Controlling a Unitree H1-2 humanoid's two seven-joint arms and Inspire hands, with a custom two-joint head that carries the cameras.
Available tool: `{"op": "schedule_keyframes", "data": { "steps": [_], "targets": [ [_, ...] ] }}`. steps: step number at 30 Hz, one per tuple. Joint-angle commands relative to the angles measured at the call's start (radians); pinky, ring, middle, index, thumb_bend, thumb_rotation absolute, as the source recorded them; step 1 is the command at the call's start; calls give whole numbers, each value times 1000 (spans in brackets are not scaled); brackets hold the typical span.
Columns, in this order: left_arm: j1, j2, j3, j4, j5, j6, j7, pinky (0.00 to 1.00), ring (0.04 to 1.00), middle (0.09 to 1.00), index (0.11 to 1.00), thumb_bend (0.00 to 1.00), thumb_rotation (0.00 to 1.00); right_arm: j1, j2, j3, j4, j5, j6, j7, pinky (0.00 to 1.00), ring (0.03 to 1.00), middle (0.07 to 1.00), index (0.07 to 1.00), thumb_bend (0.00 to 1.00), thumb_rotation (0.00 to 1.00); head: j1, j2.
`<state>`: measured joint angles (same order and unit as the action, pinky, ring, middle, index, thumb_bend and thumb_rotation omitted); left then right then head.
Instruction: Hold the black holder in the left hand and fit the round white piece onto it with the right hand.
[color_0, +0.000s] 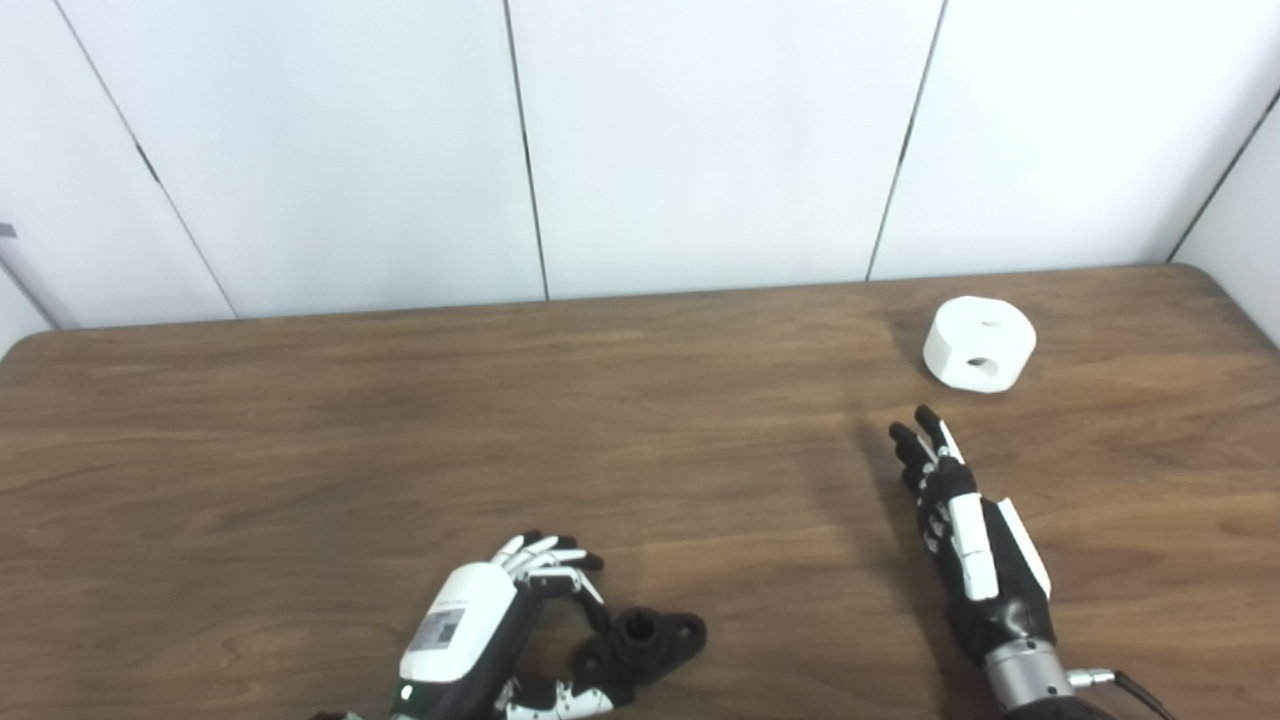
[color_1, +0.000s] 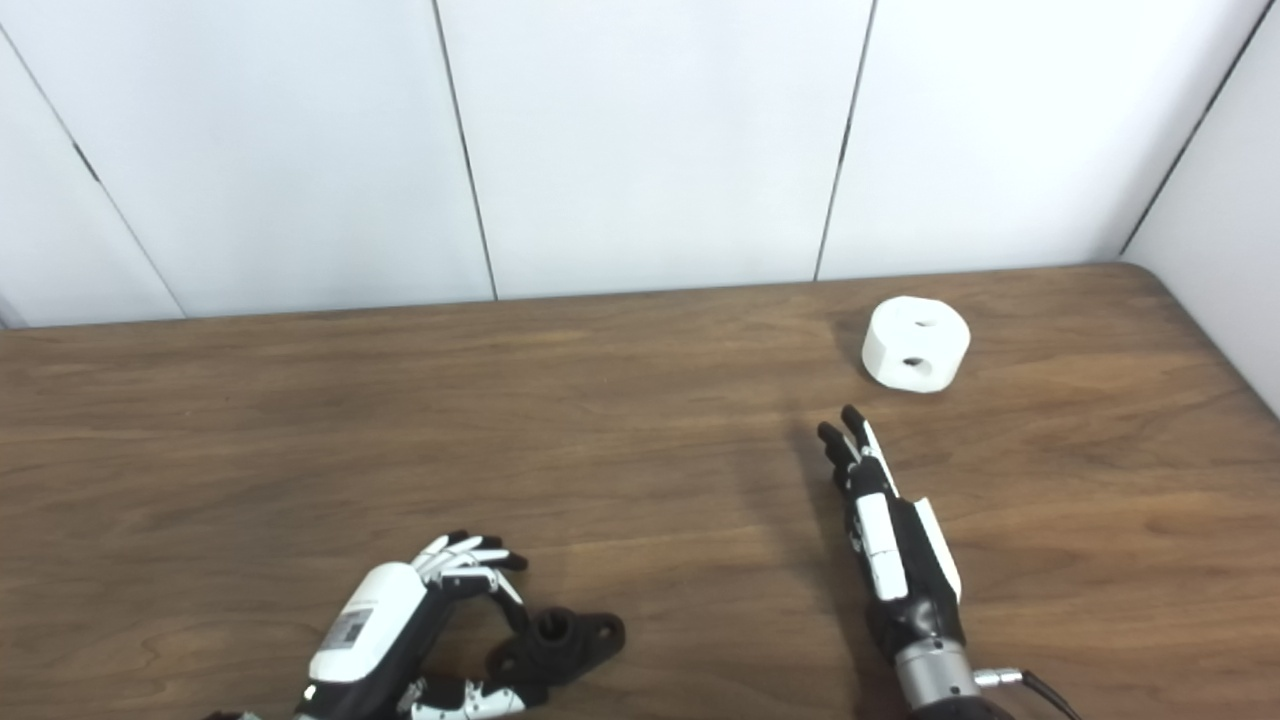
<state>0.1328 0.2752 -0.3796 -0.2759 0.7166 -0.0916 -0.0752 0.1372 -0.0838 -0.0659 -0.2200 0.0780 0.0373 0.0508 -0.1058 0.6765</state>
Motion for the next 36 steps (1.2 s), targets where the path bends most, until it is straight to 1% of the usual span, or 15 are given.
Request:
{"op": "schedule_keyframes", "data": {
  "steps": [1, 5, 9, 11, 16, 21, 25, 28, 30, 32, 33, 34, 36],
  "targets": [
    [20, -3, -23, 29, 14, -29, -2, 937, 879, 799, 488, 517, 62, 19, -2, 2, -30, 12, 4, 8, 1000, 976, 946, 1000, 646, 1000, 1, 5],
    [23, -12, -32, 33, 32, -37, 1, 943, 877, 796, 488, 517, 61, 21, -8, -1, -33, 16, 10, 8, 1000, 978, 947, 1000, 635, 1000, 11, 9],
    [15, -24, -33, 72, 43, -51, 18, 938, 875, 797, 488, 518, 62, 17, -20, -1, 1, -2, -9, 9, 1000, 974, 942, 1000, 647, 1000, 38, -10],
    [9, -31, -31, 89, 37, -48, 19, 943, 880, 800, 488, 517, 61, 13, -23, -5, 19, 1, -18, 11, 1000, 972, 940, 1000, 638, 992, 41, -6],
    [-6, -38, -31, 123, 34, -68, 35, 925, 871, 796, 488, 516, 59, -5, -21, -17, 59, 29, -53, 20, 1000, 972, 945, 1000, 621, 965, 28, -12],
    [-15, -32, -31, 156, 49, -99, 57, 927, 867, 794, 487, 516, 59, -7, -20, -13, 75, 10, -71, 13, 1000, 981, 949, 1000, 608, 974, 3, -43],
    [-11, -28, -30, 159, 46, -98, 57, 935, 876, 799, 487, 516, 60, -1, -19, -12, 67, 8, -72, 15, 1000, 974, 949, 1000, 599, 962, 1, -44],
    [-7, -25, -28, 158, 39, -102, 58, 933, 877, 801, 488, 515, 59, 2, -19, -11, 58, 6, -65, 15, 1000, 977, 949, 1000, 603, 956, 1, -34],
    [-5, -23, -26, 151, 36, -101, 56, 926, 875, 800, 488, 515, 59, 2, -20, -10, 49, 7, -59, 16, 1000, 979, 949, 1000, 601, 954, -1, -16],
    [-3, -22, -25, 143, 33, -94, 48, 924, 876, 802, 488, 516, 58, 2, -20, -11, 41, 9, -56, 16, 1000, 983, 947, 1000, 595, 952, -1, -12],
    [-2, -21, -24, 135, 32, -89, 41, 927, 880, 805, 488, 515, 59, 2, -20, -12, 34, 14, -53, 17, 1000, 986, 947, 1000, 599, 952, 0, 7],
    [-2, -21, -24, 127, 31, -81, 31, 930, 884, 809, 488, 515, 59, 2, -20, -13, 27, 17, -49, 17, 1000, 990, 948, 1000, 601, 952, 0, 7],
    [-1, -19, -23, 107, 33, -66, 15, 941, 890, 814, 488, 514, 60, 1, -19, -16, 7, 20, -35, 14, 1000, 988, 949, 1000, 604, 955, 4, 32]
  ]
}}
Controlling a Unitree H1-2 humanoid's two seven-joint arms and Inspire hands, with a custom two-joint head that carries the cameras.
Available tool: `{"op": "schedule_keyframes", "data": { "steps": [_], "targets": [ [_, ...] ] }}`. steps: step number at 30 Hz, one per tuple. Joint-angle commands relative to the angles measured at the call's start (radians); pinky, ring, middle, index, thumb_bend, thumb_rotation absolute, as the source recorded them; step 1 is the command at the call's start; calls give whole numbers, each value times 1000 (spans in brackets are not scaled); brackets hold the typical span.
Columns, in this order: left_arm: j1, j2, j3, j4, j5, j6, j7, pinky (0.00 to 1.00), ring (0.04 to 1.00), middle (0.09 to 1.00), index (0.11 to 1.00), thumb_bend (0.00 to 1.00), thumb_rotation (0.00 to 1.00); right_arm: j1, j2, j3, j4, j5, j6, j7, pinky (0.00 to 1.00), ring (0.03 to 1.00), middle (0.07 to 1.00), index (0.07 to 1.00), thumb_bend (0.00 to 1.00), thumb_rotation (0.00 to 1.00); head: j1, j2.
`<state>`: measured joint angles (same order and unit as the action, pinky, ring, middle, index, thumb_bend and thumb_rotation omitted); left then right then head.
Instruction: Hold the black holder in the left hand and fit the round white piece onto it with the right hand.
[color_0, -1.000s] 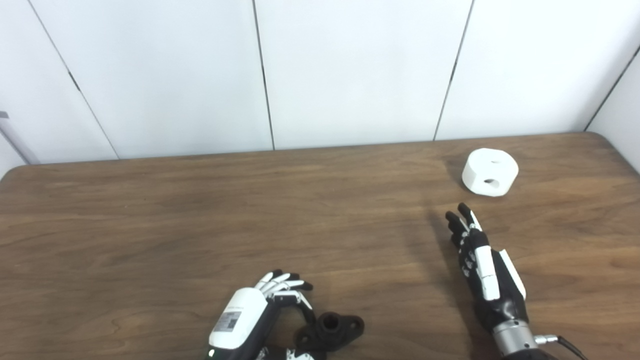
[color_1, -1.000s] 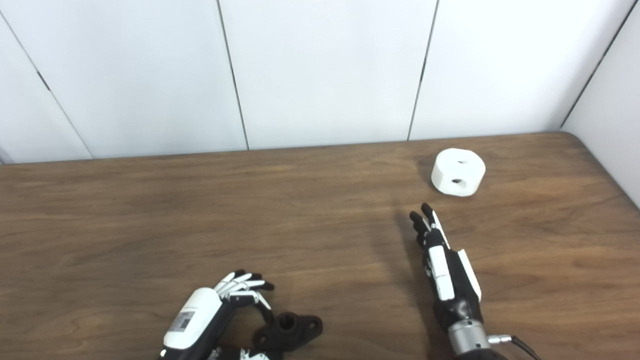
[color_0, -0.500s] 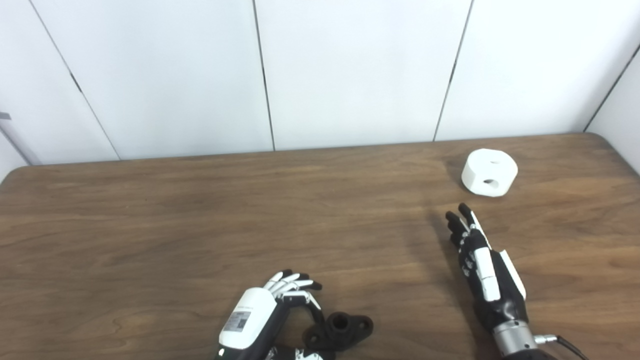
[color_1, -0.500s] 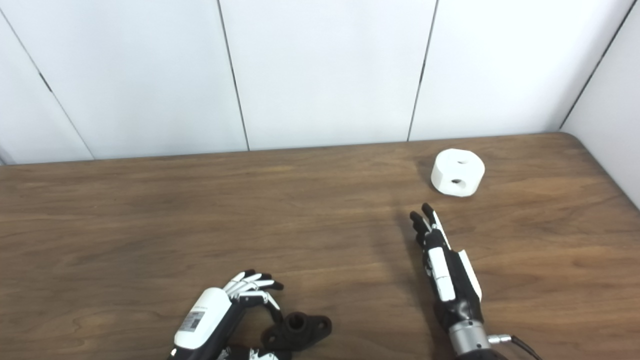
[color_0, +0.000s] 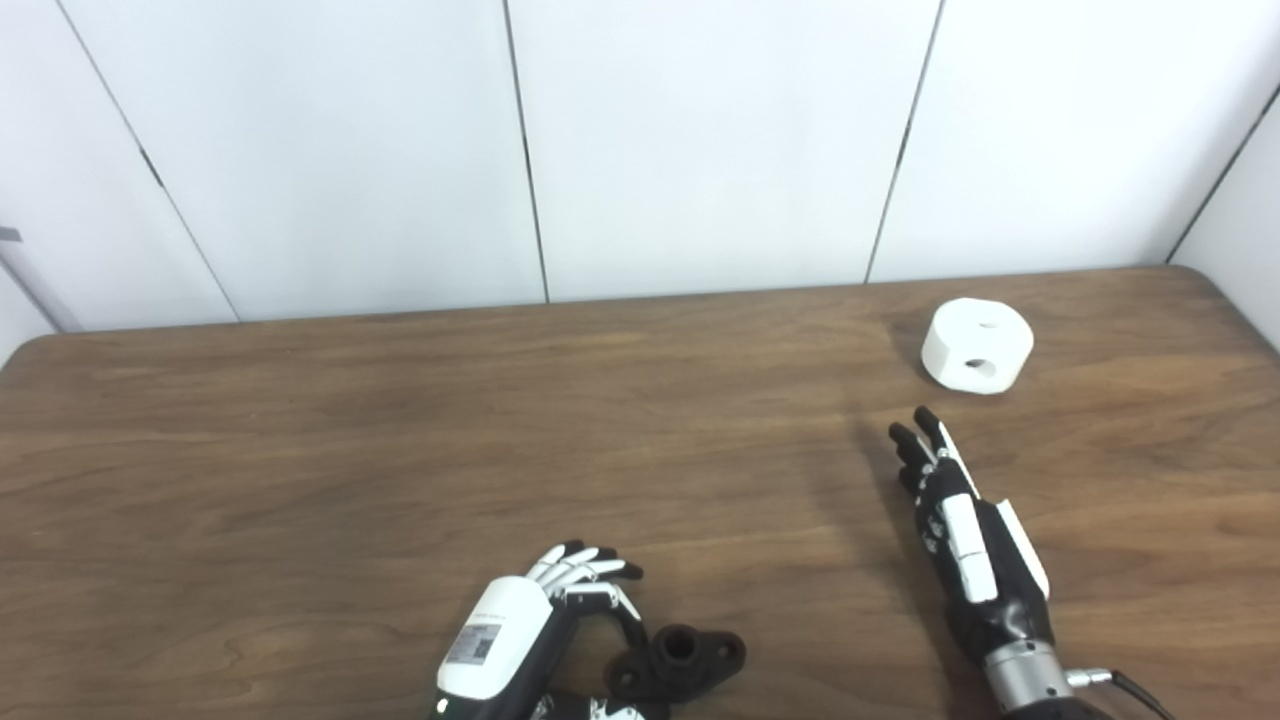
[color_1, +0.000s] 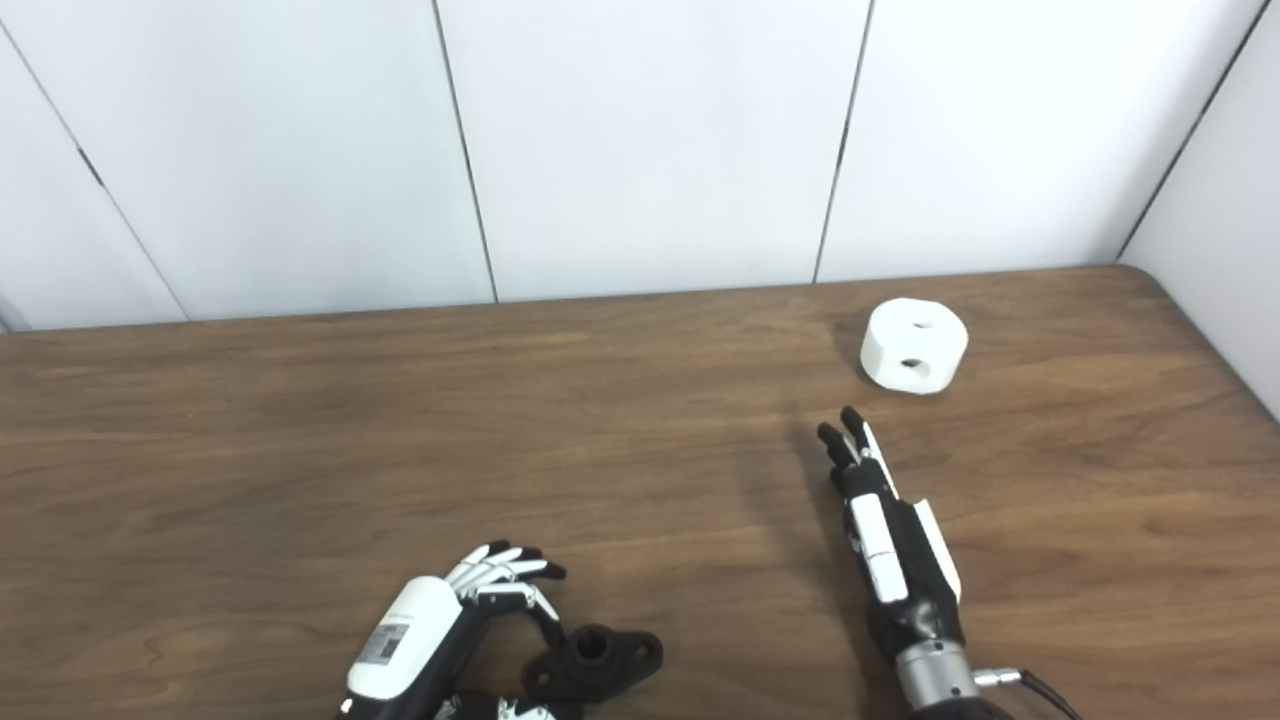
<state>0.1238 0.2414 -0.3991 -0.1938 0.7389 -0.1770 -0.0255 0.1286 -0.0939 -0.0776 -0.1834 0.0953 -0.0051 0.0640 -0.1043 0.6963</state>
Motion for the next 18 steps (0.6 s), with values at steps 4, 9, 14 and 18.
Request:
{"op": "schedule_keyframes", "data": {
  "steps": [4, 9, 14, 18],
  "targets": [
    [6, 11, -1, -1, 8, 30, -51, 937, 885, 809, 488, 515, 60, 4, -15, -10, -66, -8, 46, -9, 1000, 974, 946, 1000, 618, 922, 10, 57],
    [-5, 3, 0, -8, 2, 52, -76, 913, 889, 811, 487, 517, 57, -11, -17, -28, -95, -10, 79, -20, 1000, 956, 944, 977, 625, 844, -17, 61],
    [-22, -7, -4, -2, 14, 62, -87, 914, 890, 810, 487, 518, 56, -32, -34, -50, -127, -25, 120, -29, 1000, 947, 934, 945, 601, 825, -39, 92],
    [-37, -13, -13, 4, 38, 61, -87, 911, 882, 807, 487, 519, 58, -60, -82, -80, -157, -26, 173, -27, 1000, 970, 940, 942, 588, 838, -67, 113]
  ]
}}
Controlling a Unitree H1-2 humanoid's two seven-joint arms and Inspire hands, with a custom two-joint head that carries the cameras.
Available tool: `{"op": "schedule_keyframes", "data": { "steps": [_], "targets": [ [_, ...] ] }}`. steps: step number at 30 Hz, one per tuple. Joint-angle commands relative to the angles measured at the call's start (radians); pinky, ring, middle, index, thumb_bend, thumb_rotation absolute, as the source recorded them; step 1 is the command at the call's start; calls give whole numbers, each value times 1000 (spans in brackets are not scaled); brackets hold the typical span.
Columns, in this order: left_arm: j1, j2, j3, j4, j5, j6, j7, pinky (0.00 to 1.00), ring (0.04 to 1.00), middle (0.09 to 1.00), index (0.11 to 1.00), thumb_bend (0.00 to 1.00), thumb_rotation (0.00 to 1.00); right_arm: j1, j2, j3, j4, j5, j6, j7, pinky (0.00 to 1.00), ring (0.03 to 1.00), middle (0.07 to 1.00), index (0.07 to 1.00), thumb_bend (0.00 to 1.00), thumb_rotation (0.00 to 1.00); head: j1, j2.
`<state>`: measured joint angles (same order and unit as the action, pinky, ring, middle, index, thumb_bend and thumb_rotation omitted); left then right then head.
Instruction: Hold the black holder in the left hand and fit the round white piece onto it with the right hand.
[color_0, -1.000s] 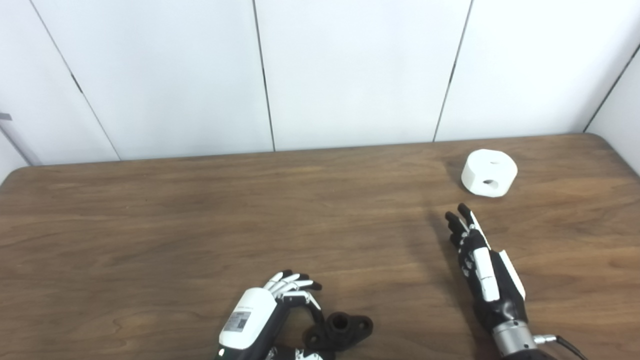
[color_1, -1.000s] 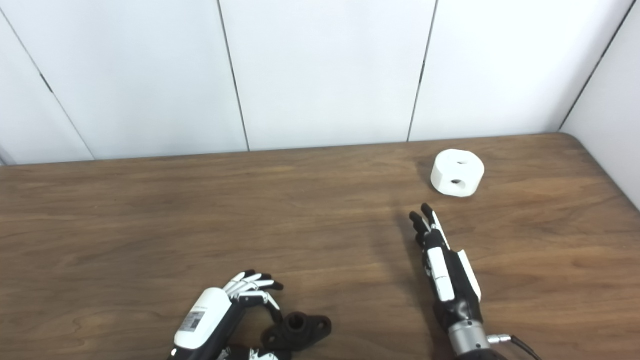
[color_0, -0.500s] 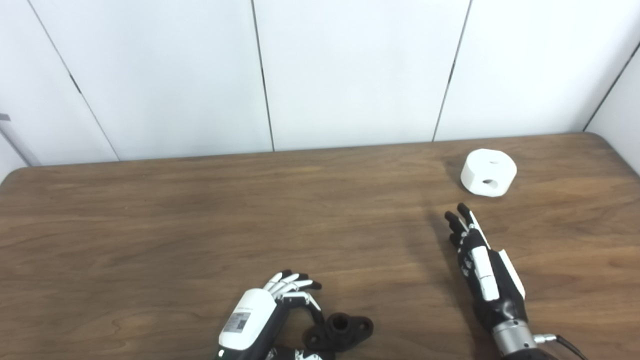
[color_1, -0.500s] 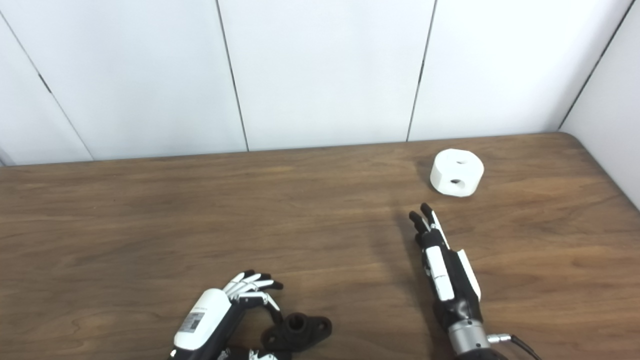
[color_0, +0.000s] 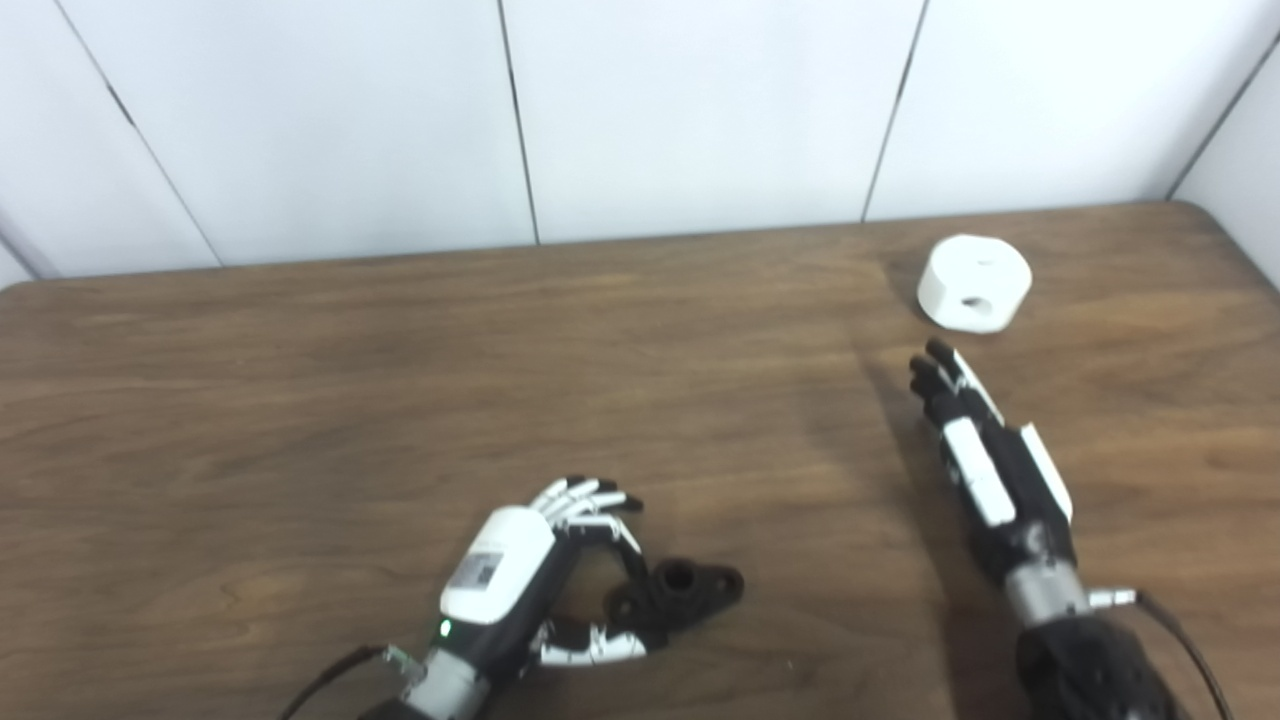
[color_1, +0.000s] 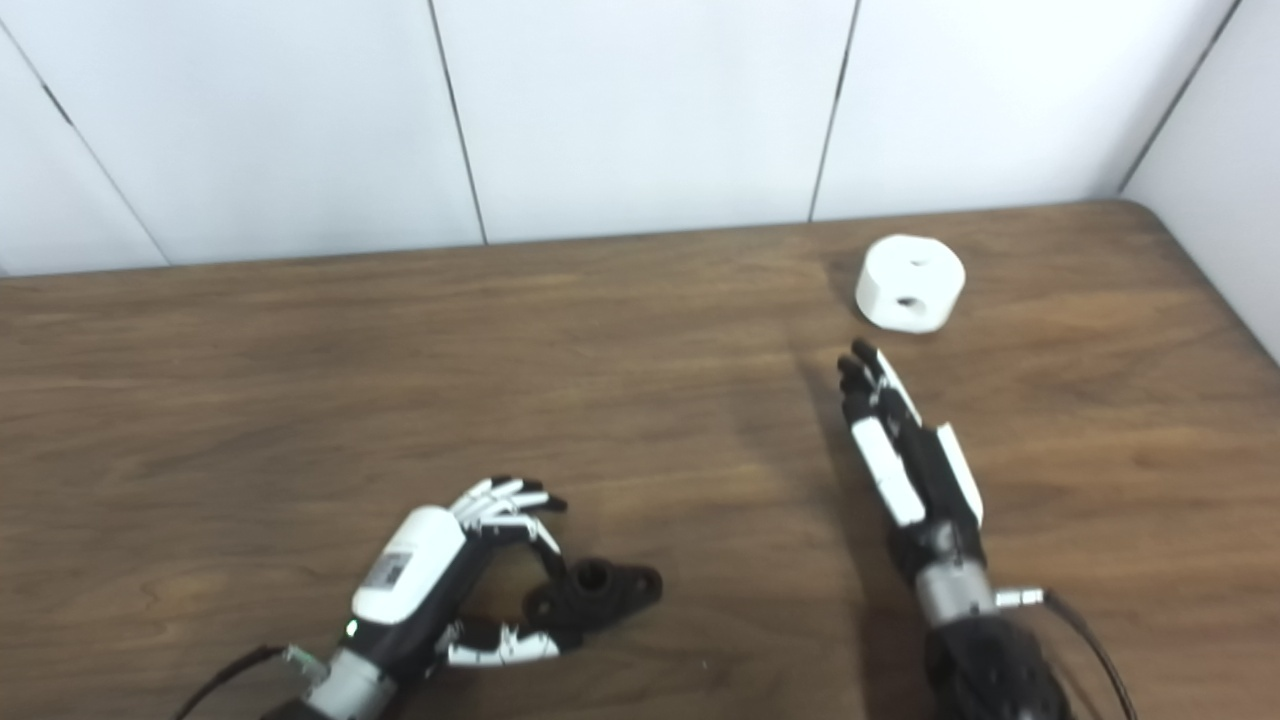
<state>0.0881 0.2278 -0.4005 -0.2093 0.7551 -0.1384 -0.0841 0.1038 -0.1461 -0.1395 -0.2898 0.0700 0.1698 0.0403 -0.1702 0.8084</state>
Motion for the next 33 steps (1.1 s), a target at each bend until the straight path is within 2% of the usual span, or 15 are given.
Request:
{"op": "schedule_keyframes", "data": {
  "steps": [1, 3, 6, 9, 11, 15, 20, 22, 25, 27, 30, 33],
  "targets": [
    [-3, -1, -13, 19, 28, 22, -27, 904, 875, 802, 487, 519, 58, -42, -44, -25, -60, 0, 13, 0, 1000, 973, 940, 942, 596, 841, -1, 3],
    [-5, -5, -15, 10, 42, 30, -32, 904, 875, 801, 487, 519, 59, -58, -72, -40, -81, 10, 41, 6, 1000, 981, 948, 947, 607, 853, -7, 17],
    [-7, -14, -14, 0, 52, 42, -37, 909, 882, 807, 487, 517, 60, -83, -111, -63, -106, 28, 72, 12, 1000, 966, 943, 944, 600, 793, -17, 30],
    [-8, -22, -15, -8, 70, 58, -41, 903, 876, 802, 487, 517, 60, -105, -139, -79, -147, 52, 130, 16, 978, 954, 943, 952, 564, 605, -26, 29],
    [-7, -23, -16, -11, 78, 69, -46, 906, 873, 800, 487, 518, 60, -118, -153, -86, -169, 59, 167, 18, 980, 946, 945, 954, 572, 531, -44, 23],
    [-2, -19, -12, -9, 83, 76, -49, 909, 870, 801, 487, 518, 60, -137, -173, -89, -208, 23, 214, 6, 940, 935, 933, 924, 641, 446, -92, -1],
    [3, -15, -6, 5, 94, 62, -23, 877, 854, 799, 487, 519, 60, -178, -205, -91, -223, -49, 221, -3, 912, 912, 906, 884, 784, 337, -113, -22],
    [6, -15, -4, 9, 94, 59, -16, 867, 851, 798, 487, 519, 60, -191, -227, -87, -221, -80, 207, 0, 900, 910, 906, 884, 804, 305, -118, -31],
    [9, -16, -2, 3, 98, 70, -25, 872, 858, 803, 487, 519, 61, -222, -286, -61, -214, -176, 200, 7, 872, 899, 900, 881, 824, 282, -127, -41],
    [11, -14, -2, -2, 100, 74, -30, 871, 859, 805, 487, 519, 61, -251, -322, -48, -201, -232, 223, 13, 870, 892, 888, 871, 852, 291, -120, -46],
    [15, -13, -1, 2, 94, 67, -26, 869, 858, 802, 487, 519, 60, -297, -377, -29, -151, -282, 250, 36, 954, 936, 907, 856, 898, 290, -112, -51],
    [20, -12, -3, -2, 94, 69, -32, 873, 861, 804, 487, 519, 60, -336, -443, 24, -96, -377, 262, 65, 961, 945, 920, 860, 937, 343, -113, -56]
  ]
}}
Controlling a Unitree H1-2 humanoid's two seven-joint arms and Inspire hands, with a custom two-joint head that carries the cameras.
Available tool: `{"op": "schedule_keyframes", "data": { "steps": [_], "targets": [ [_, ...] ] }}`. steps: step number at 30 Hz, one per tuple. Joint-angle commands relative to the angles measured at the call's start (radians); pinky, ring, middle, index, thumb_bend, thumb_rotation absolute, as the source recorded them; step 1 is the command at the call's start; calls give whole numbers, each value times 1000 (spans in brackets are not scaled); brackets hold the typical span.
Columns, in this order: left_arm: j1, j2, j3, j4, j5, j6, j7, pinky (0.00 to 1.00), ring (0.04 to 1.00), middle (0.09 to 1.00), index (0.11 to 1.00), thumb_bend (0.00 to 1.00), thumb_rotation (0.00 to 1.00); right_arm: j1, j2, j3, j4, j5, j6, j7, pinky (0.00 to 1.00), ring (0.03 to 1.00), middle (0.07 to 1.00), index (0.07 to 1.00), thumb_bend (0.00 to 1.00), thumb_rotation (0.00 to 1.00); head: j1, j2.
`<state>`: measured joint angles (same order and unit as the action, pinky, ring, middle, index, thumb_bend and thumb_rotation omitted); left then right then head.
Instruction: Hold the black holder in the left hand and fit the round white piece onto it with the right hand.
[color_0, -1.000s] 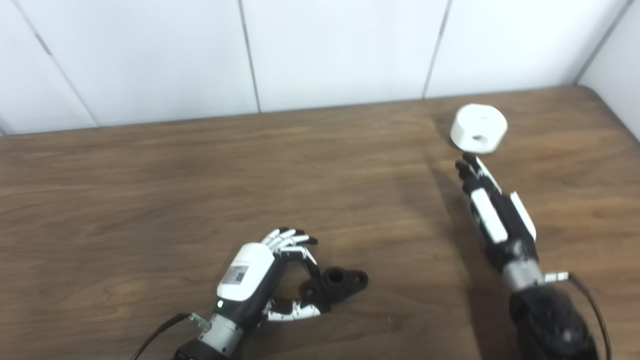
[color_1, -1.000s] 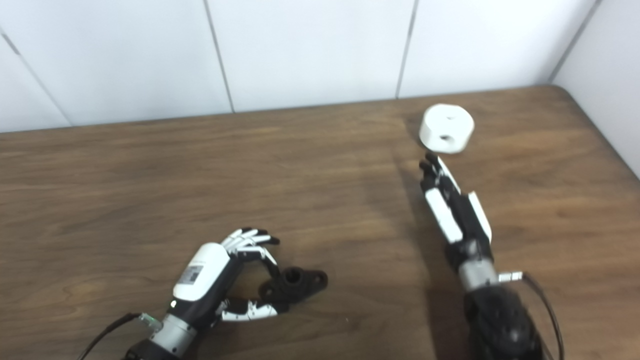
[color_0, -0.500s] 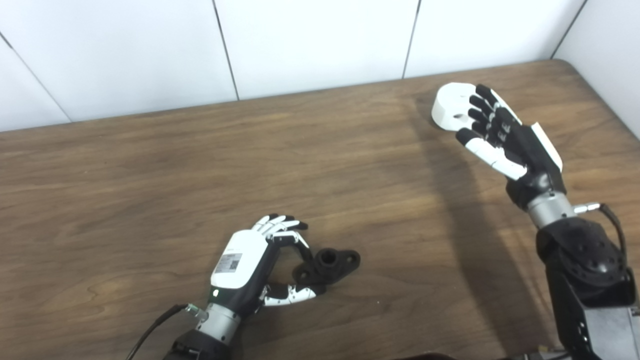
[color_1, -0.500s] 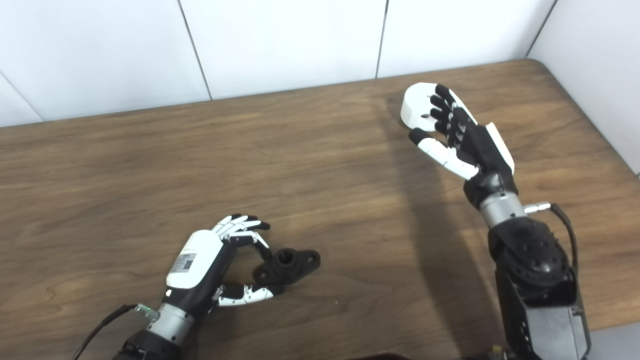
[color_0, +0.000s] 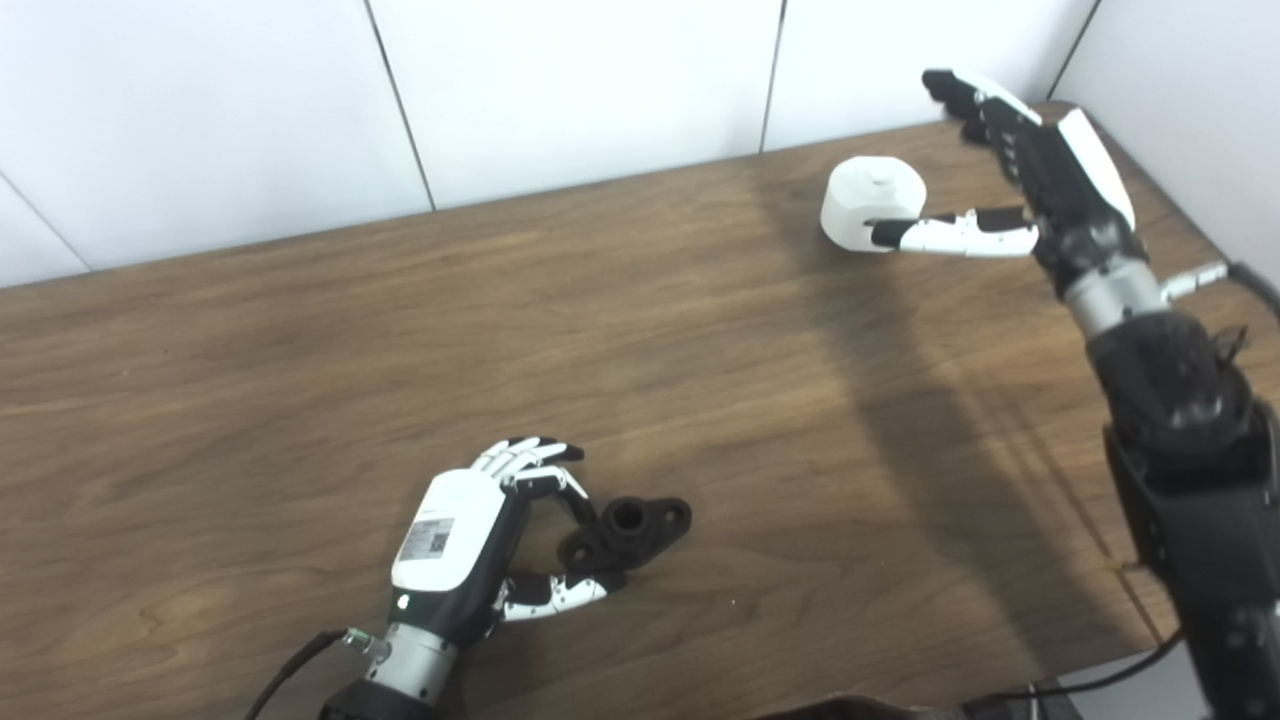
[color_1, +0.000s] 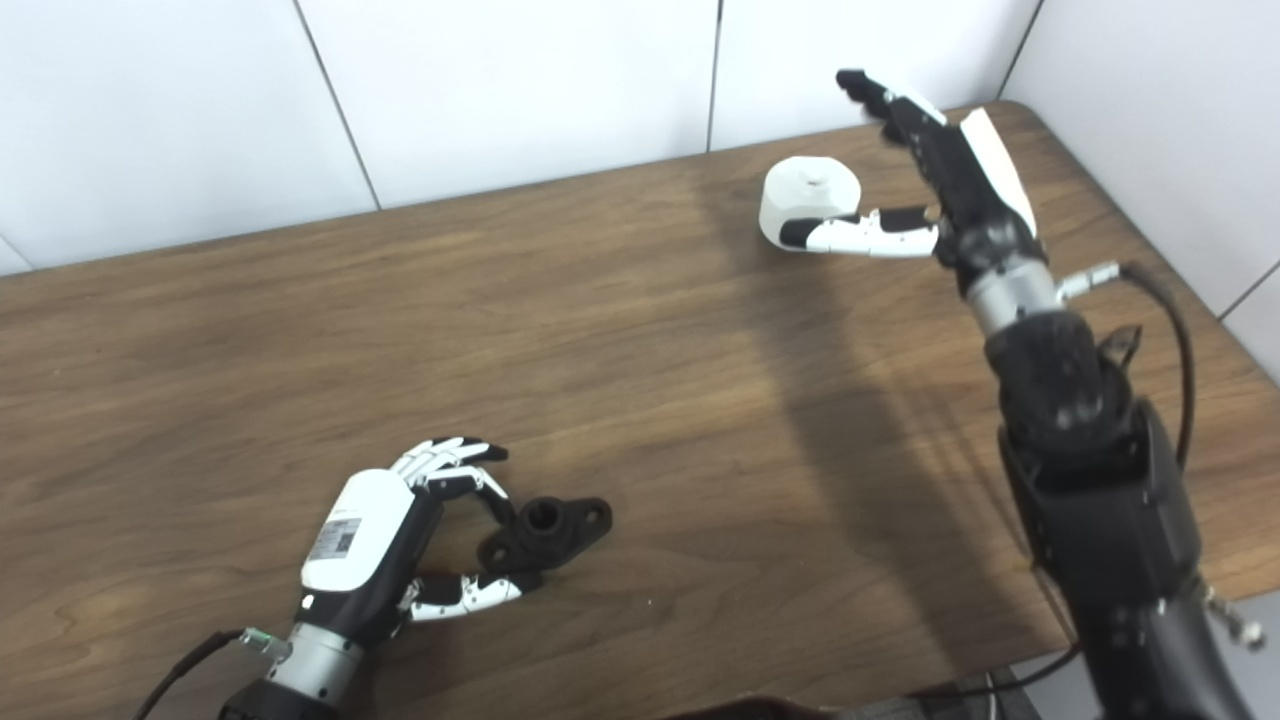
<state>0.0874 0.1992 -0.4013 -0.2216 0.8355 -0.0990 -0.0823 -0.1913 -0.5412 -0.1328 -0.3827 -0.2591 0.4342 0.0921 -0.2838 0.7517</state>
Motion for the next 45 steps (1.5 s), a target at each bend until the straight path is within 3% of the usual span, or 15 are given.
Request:
{"op": "schedule_keyframes", "data": {
  "steps": [1, 7, 11, 17, 33, 45],
  "targets": [
    [23, 18, -3, 9, 15, 30, -36, 871, 859, 802, 487, 519, 59, -55, -68, 36, 13, -82, 4, 23, 927, 943, 925, 858, 949, 355, 0, -1],
    [27, 21, -9, 5, 19, 30, -43, 866, 856, 802, 488, 519, 59, -138, -135, 100, 124, -160, 14, 83, 901, 991, 956, 851, 999, 339, 44, -7],
    [29, 12, -17, 21, 11, 12, -23, 858, 848, 799, 487, 520, 58, -206, -189, 170, 206, -201, 20, 171, 864, 999, 971, 859, 981, 326, 53, -17],
    [32, 10, -27, 26, 14, 4, -9, 852, 844, 793, 487, 520, 58, -297, -206, 237, 325, -236, 3, 226, 857, 999, 962, 856, 997, 289, 84, -29],
    [35, 19, -40, 18, 8, 9, -13, 852, 850, 796, 487, 519, 59, -442, -203, 323, 545, -291, -30, 246, 885, 1000, 959, 862, 964, 243, 78, -40],
    [38, 15, -43, 10, 10, 18, -18, 857, 851, 797, 487, 519, 57, -457, -223, 344, 572, -315, -49, 271, 888, 998, 925, 806, 941, 211, 81, -44]
  ]
}}
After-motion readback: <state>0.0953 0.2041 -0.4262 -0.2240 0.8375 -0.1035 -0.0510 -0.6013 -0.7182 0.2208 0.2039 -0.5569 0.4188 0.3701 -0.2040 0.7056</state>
